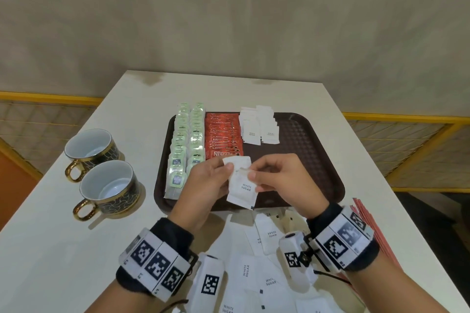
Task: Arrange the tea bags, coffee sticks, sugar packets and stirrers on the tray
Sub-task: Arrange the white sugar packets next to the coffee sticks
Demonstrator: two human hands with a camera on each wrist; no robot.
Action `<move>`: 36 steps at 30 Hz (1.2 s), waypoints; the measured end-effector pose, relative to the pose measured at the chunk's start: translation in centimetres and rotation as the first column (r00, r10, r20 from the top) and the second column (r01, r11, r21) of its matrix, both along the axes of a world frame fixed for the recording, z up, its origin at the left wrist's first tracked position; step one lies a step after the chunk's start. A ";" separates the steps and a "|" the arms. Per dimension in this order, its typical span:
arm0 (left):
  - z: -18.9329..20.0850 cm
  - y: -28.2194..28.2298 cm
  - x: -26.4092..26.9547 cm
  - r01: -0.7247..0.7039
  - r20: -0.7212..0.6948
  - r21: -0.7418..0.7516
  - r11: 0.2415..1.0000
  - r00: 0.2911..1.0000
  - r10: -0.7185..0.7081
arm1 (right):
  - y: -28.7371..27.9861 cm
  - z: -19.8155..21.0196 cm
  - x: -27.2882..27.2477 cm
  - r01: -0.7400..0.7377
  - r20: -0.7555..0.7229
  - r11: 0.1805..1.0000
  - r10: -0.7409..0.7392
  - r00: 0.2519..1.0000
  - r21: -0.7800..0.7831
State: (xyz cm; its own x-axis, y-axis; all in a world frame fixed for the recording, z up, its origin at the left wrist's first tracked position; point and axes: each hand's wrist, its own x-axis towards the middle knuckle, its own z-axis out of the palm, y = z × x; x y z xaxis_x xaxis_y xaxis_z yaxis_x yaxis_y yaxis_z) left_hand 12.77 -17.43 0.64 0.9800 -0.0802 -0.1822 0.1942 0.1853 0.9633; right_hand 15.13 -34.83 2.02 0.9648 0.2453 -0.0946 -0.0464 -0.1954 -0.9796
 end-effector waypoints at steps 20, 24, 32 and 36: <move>0.2 0.1 -0.2 0.052 0.045 0.227 0.973 0.997 -0.064 | 0.3 0.3 0.7 0.043 -0.041 0.993 -0.039 0.998 0.106; -0.4 -0.5 -0.1 0.055 -0.027 0.231 0.971 0.998 -0.050 | -0.5 1.0 1.8 -0.072 -0.025 0.995 0.071 0.997 -0.064; -0.8 0.7 -0.8 0.020 -0.034 0.343 0.939 0.999 -0.008 | -3.8 -0.2 12.7 0.143 0.116 0.901 -0.104 0.988 -0.410; -0.8 1.0 -1.6 0.040 -0.018 0.398 0.916 0.999 -0.036 | -2.4 -2.2 17.1 0.134 0.124 0.843 -0.080 0.989 -0.522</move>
State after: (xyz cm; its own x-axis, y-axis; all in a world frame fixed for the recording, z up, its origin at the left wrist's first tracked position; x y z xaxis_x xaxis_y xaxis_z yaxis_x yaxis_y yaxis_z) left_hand 11.20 -16.44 -0.18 0.9757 -0.0366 -0.2162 0.2031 -0.2212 0.9539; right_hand 32.27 -37.22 -0.16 0.9930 0.0792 -0.0877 -0.0101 -0.6826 -0.7308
